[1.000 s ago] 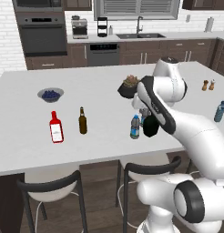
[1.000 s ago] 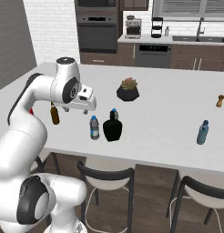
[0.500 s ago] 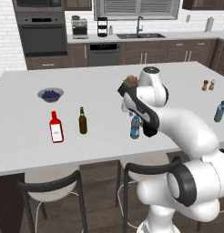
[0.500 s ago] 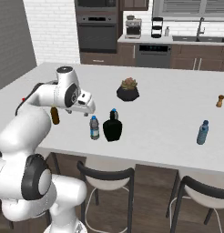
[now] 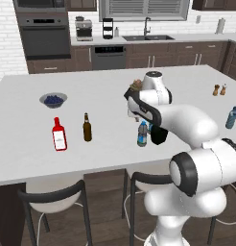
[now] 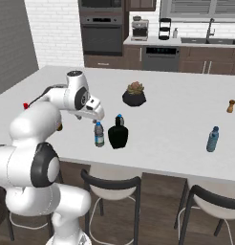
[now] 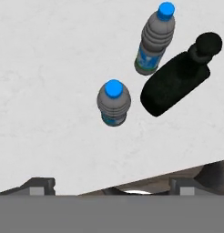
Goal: Move the plastic bottles in the middle to the plastics group, and the glass bottles in the middle to the glass group.
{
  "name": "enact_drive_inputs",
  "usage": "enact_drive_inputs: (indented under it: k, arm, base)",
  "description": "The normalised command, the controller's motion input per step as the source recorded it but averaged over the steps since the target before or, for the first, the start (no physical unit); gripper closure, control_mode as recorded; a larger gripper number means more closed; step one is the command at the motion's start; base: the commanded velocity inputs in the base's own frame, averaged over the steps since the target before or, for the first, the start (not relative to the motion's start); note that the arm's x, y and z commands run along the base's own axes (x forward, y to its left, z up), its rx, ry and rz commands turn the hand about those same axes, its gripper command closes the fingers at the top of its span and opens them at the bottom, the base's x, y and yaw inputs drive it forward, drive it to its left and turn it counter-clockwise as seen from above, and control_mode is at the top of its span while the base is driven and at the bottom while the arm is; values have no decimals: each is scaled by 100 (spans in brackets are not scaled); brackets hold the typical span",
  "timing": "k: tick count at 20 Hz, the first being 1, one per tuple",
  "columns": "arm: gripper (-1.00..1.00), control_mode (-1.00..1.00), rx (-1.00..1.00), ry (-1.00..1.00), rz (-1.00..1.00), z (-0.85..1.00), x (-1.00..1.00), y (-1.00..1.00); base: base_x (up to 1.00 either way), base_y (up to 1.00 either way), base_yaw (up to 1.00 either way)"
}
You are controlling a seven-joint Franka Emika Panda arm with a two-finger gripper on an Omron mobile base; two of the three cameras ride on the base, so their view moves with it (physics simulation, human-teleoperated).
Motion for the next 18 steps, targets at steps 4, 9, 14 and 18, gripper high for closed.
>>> enact_drive_inputs:
  k: [4,9,14,18]
  arm:
    - [-100,-100,0,2,-3,-14,41,-1]
    - [-100,-100,0,1,-1,-18,46,0]
    - [-100,-100,0,0,0,-28,28,-1]
    - [-100,-100,0,0,0,-9,4,0]
  base:
    - [0,0,0]
    - [0,0,0]
    - [0,0,0]
    - [0,0,0]
